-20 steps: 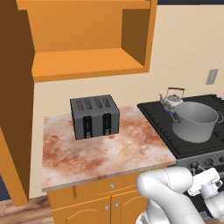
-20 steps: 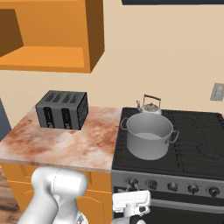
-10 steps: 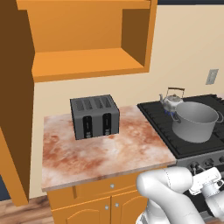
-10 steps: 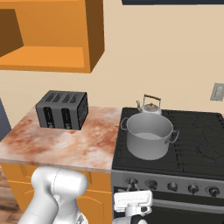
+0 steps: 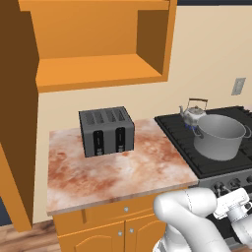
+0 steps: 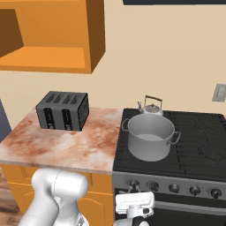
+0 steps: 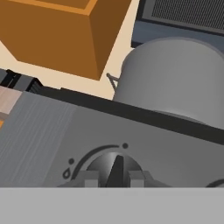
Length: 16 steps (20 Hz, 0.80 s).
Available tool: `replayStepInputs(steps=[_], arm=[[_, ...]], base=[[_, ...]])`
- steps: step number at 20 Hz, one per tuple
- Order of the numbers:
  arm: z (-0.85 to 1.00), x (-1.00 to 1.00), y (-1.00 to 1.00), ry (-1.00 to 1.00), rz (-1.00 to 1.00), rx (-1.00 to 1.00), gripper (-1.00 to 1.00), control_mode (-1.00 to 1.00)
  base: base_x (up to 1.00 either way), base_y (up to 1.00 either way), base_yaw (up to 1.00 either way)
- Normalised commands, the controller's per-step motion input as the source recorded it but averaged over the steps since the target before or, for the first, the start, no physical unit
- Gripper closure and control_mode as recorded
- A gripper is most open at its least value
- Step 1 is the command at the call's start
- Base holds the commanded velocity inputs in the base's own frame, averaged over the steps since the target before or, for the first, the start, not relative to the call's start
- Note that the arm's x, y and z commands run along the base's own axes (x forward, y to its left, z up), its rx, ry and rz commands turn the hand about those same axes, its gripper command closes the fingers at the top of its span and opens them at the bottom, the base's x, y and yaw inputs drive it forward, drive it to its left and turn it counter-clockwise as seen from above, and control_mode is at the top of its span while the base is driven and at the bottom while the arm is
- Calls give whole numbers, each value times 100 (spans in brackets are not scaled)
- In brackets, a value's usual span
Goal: Pick the kettle from the cabinet and place it on a stove burner. Then pick the pot from the counter and place it on another stove burner. Finally, turn both burners on.
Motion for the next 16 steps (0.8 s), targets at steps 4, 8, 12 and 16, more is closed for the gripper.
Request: replayStepInputs(steps=[4, 8, 12, 16], arm=[[18, -1, -1, 0, 0, 0, 100, -100], [27, -6, -8, 0, 0, 0, 100, -100], [33, -9, -9, 0, 0, 0, 100, -100], [43, -14, -5, 0, 0, 0, 100, -100]], base=[[0, 0, 0], [0, 0, 0], [0, 0, 0], [0, 0, 0]])
